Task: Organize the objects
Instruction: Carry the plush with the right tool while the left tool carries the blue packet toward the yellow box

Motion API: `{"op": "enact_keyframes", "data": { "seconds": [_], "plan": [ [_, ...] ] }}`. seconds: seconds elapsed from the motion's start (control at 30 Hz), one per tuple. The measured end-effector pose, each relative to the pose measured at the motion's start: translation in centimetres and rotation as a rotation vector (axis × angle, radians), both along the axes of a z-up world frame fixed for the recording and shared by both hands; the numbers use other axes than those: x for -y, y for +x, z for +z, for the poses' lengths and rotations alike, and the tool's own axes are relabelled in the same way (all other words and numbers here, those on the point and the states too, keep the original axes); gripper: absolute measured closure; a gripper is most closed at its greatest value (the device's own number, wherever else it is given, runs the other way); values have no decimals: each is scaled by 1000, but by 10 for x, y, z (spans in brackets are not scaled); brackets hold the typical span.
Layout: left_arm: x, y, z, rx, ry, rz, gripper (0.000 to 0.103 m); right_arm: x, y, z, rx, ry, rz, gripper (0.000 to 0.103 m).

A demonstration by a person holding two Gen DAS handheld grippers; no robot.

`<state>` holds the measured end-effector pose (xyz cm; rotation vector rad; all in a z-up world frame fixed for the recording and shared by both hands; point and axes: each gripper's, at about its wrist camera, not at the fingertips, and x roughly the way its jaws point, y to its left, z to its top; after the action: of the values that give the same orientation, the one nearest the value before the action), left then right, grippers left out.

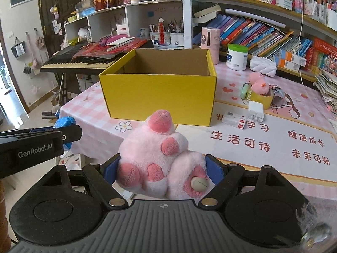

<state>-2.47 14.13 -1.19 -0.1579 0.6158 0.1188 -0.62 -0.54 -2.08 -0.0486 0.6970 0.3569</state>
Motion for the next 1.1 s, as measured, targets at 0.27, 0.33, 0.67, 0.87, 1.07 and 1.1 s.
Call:
{"op": "enact_keyframes", "data": {
  "seconds": [0.27,0.33,0.67,0.87,1.07,1.1],
  "plan": [
    [-4,1,7,23,-5,-10,77,-2,-2,6,19,-7,-7,21],
    [-3,2,6,21,-7,-20,77,-1,-2,7,22,-11,-12,22],
    [1,11,1,3,-14,-41,77,3,3,5,11,-15,-26,21],
    [-2,20,-1,-4,-11,-26,77,1,9,2,7,-17,-16,22],
    [-5,33,0,0,-9,-15,77,-5,27,6,20,-20,0,21],
    [-5,35,1,5,-8,-12,77,-6,32,7,22,-20,3,21]
  ]
}}
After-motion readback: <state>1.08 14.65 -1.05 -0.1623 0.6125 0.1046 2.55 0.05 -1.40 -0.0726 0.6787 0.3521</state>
